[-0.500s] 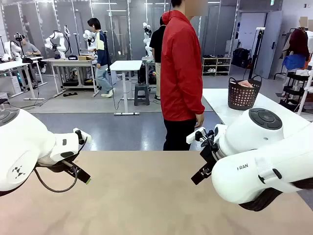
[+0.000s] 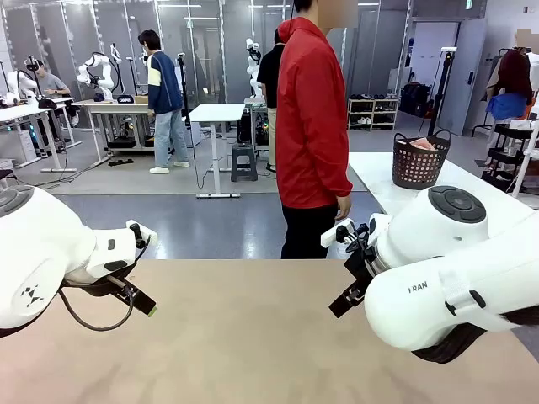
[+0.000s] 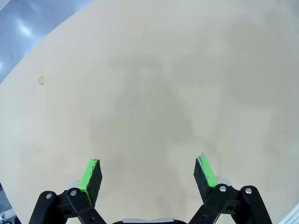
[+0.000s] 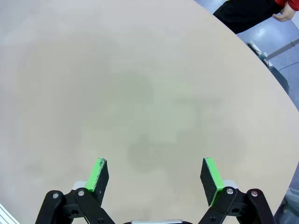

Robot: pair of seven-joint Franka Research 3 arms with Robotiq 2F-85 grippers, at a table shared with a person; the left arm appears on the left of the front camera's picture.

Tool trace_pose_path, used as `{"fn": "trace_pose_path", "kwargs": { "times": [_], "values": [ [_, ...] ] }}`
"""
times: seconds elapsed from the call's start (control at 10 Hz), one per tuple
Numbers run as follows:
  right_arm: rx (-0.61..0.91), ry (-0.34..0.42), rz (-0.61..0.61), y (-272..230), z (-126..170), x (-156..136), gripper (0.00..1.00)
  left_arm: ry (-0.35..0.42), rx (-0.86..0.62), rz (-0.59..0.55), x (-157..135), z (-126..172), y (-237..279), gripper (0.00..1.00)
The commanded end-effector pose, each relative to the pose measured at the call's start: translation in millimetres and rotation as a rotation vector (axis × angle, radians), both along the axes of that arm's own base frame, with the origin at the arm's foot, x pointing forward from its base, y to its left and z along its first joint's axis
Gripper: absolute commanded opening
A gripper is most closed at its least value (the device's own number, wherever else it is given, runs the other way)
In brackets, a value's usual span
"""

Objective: Fold the towel.
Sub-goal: Grab the top end of the 100 cm Hotel Towel extended by the human.

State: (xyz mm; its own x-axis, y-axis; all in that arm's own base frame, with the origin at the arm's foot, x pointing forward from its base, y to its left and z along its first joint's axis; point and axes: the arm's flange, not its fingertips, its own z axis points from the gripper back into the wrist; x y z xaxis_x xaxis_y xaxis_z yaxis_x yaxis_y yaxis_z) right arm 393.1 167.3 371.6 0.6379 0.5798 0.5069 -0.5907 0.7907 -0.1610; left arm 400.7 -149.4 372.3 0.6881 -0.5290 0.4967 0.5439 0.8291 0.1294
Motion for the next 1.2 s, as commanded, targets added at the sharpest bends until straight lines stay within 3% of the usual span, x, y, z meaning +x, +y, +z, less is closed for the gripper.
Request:
{"fn": "trace_pose_path", "kwargs": {
  "times": [0.0, 0.4, 0.6, 0.8, 1.1],
  "values": [
    [0.002, 0.001, -0.002, -0.1, 0.0, 0.1, 1.00, 0.000, 0.000, 0.000, 0.1, 0.0, 0.1, 1.00],
    [0.000, 0.000, 0.000, 0.0, 0.0, 0.0, 1.00, 0.000, 0.000, 0.000, 0.0, 0.0, 0.0, 1.00],
    [0.070, 0.033, 0.094, -10.2, 63.6, 1.6, 1.00, 0.058, -0.100, -0.070, 5.5, 69.8, 14.6, 1.00],
    [0.217, 0.188, 0.163, -39.3, 125.4, 2.8, 1.00, 0.192, -0.215, -0.110, 11.0, 129.4, 45.0, 1.00],
    [0.573, 0.338, 0.292, -121.1, 169.2, -7.4, 1.00, 0.440, -0.673, -0.261, 2.7, 177.5, 147.3, 1.00]
  ]
}}
